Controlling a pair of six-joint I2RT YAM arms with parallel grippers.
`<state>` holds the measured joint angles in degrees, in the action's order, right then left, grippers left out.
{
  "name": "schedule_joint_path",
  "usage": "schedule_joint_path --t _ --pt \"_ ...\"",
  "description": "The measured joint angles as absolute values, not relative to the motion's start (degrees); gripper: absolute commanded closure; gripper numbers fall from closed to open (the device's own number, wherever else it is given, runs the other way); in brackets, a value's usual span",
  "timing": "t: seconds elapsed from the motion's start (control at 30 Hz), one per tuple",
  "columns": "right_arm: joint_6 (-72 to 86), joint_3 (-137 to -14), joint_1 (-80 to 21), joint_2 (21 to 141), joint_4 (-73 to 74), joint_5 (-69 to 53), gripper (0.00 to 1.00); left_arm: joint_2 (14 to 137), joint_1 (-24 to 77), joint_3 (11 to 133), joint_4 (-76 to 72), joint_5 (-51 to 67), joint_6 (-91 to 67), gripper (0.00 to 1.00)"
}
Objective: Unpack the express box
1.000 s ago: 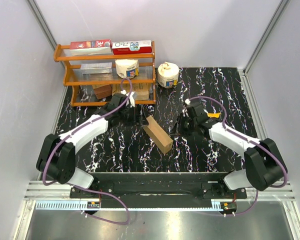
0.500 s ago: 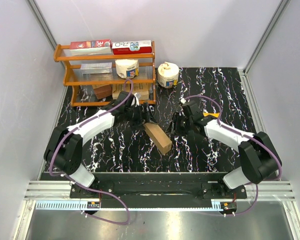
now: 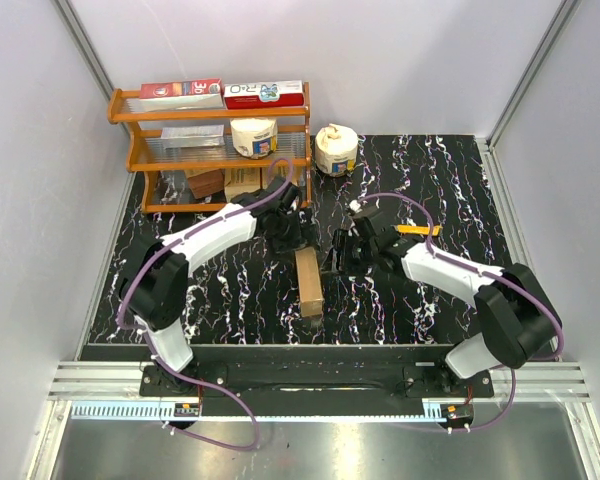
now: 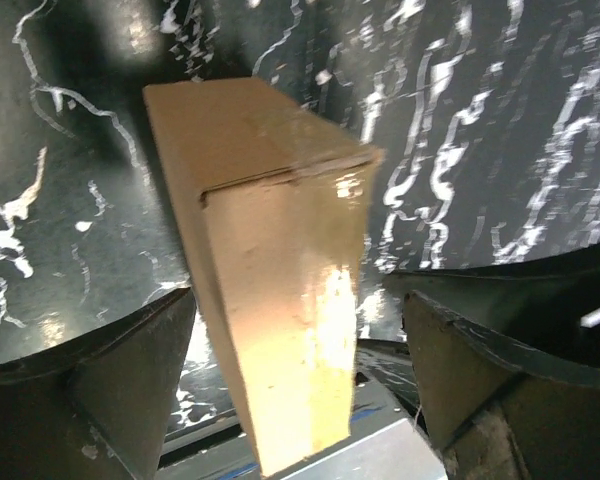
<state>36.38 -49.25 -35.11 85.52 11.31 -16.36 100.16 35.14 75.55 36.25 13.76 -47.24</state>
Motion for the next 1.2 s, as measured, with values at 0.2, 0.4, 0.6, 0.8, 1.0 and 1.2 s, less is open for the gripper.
schedule_joint_path --t 0.2,0.4,0.6,0.8,1.0,1.2 --pt "38.3 -48.8 -35.7 85.4 11.4 -12.5 0.39 102.3 38.0 76.0 41.2 7.1 -42.6 0.22" --pt "41.0 -45.4 -35.7 81.9 13.0 -7.1 0.39 103.2 39.3 76.0 42.4 4.8 -39.6 0.43" --pt "42.3 -43.4 -35.7 76.0 15.9 -2.4 0.39 102.7 38.9 73.5 34.8 13.8 -37.5 0.58" --pt "42.4 -43.3 -35.7 70.3 19.8 2.4 0.39 101.8 38.9 65.3 17.7 26.5 -41.4 0.50" --pt "41.9 -43.4 -35.7 69.1 22.4 4.1 0.39 101.8 39.0 57.6 -0.3 32.7 -50.1 0.23" --pt "40.9 -44.4 -35.7 70.8 24.0 4.5 0.38 101.1 38.4 57.5 -1.7 30.5 -48.7 0.11"
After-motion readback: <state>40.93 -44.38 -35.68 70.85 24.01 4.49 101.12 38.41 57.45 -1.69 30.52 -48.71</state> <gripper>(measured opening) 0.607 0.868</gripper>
